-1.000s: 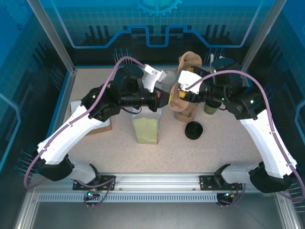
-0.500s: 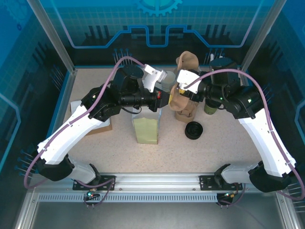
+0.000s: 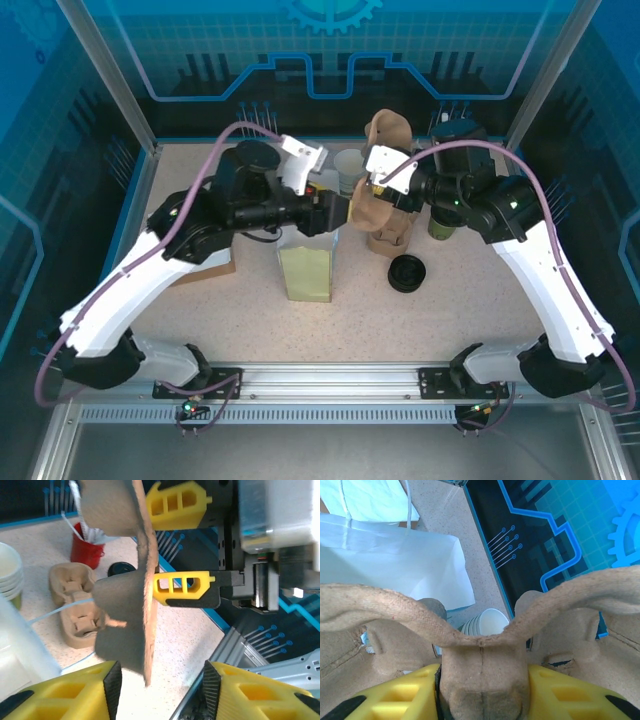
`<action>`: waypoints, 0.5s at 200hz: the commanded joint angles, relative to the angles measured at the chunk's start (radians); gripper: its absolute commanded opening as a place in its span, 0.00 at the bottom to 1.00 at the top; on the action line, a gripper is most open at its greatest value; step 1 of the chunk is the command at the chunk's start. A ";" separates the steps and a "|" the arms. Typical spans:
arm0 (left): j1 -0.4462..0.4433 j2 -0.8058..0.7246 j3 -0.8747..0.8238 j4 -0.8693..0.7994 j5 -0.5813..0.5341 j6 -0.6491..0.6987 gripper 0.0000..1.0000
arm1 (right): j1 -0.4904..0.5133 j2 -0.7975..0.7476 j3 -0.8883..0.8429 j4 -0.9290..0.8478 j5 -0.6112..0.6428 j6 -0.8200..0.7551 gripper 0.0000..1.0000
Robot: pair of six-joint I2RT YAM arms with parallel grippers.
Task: Pack the takeout coffee
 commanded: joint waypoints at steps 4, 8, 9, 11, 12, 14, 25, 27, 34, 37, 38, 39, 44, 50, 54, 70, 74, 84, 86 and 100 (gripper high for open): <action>0.059 -0.131 -0.051 -0.072 -0.112 -0.086 0.53 | 0.012 0.014 0.044 0.005 -0.050 0.035 0.41; 0.083 -0.149 -0.068 -0.080 -0.108 -0.111 0.53 | 0.012 0.018 0.046 0.004 -0.062 0.039 0.41; 0.090 -0.155 -0.072 -0.082 -0.108 -0.117 0.53 | 0.012 0.018 0.046 0.005 -0.064 0.040 0.41; 0.103 -0.164 -0.079 -0.087 -0.105 -0.129 0.53 | 0.012 0.020 0.048 0.006 -0.071 0.043 0.41; 0.109 -0.169 -0.084 -0.088 -0.103 -0.132 0.54 | 0.012 0.020 0.048 0.006 -0.074 0.045 0.41; 0.125 -0.178 -0.093 -0.093 -0.099 -0.146 0.54 | 0.012 0.021 0.049 0.008 -0.078 0.048 0.41; 0.210 -0.228 -0.143 -0.113 -0.053 -0.200 0.55 | 0.011 0.030 0.050 0.020 -0.119 0.068 0.41; 0.226 -0.236 -0.155 -0.117 -0.043 -0.207 0.55 | 0.012 0.032 0.050 0.022 -0.128 0.071 0.41; 0.279 -0.262 -0.191 -0.128 -0.011 -0.229 0.55 | 0.012 0.038 0.049 0.035 -0.156 0.087 0.41; 0.296 -0.273 -0.203 -0.133 -0.001 -0.238 0.55 | 0.012 0.041 0.049 0.041 -0.168 0.096 0.41; 0.301 -0.277 -0.207 -0.135 0.002 -0.239 0.55 | 0.012 0.041 0.048 0.043 -0.172 0.099 0.42; 0.307 -0.279 -0.212 -0.137 0.005 -0.240 0.55 | 0.012 0.042 0.048 0.044 -0.177 0.102 0.41; 0.330 -0.292 -0.229 -0.146 0.018 -0.246 0.55 | 0.012 0.048 0.048 0.053 -0.200 0.114 0.41; 0.354 -0.305 -0.246 -0.160 0.033 -0.252 0.55 | 0.012 0.054 0.048 0.063 -0.227 0.132 0.41; 0.365 -0.310 -0.256 -0.168 0.042 -0.256 0.56 | 0.011 0.059 0.050 0.072 -0.244 0.147 0.41; 0.397 -0.325 -0.300 -0.191 0.073 -0.272 0.58 | 0.012 0.084 0.057 0.099 -0.325 0.211 0.41; 0.402 -0.328 -0.312 -0.192 0.081 -0.276 0.59 | 0.012 0.092 0.060 0.105 -0.342 0.231 0.41; 0.406 -0.330 -0.341 -0.192 0.103 -0.284 0.60 | 0.011 0.111 0.065 0.124 -0.386 0.282 0.41; 0.406 -0.330 -0.346 -0.192 0.107 -0.286 0.60 | 0.010 0.114 0.066 0.126 -0.393 0.291 0.41; 0.407 -0.327 -0.388 -0.190 0.125 -0.301 0.61 | 0.004 0.138 0.071 0.150 -0.426 0.372 0.41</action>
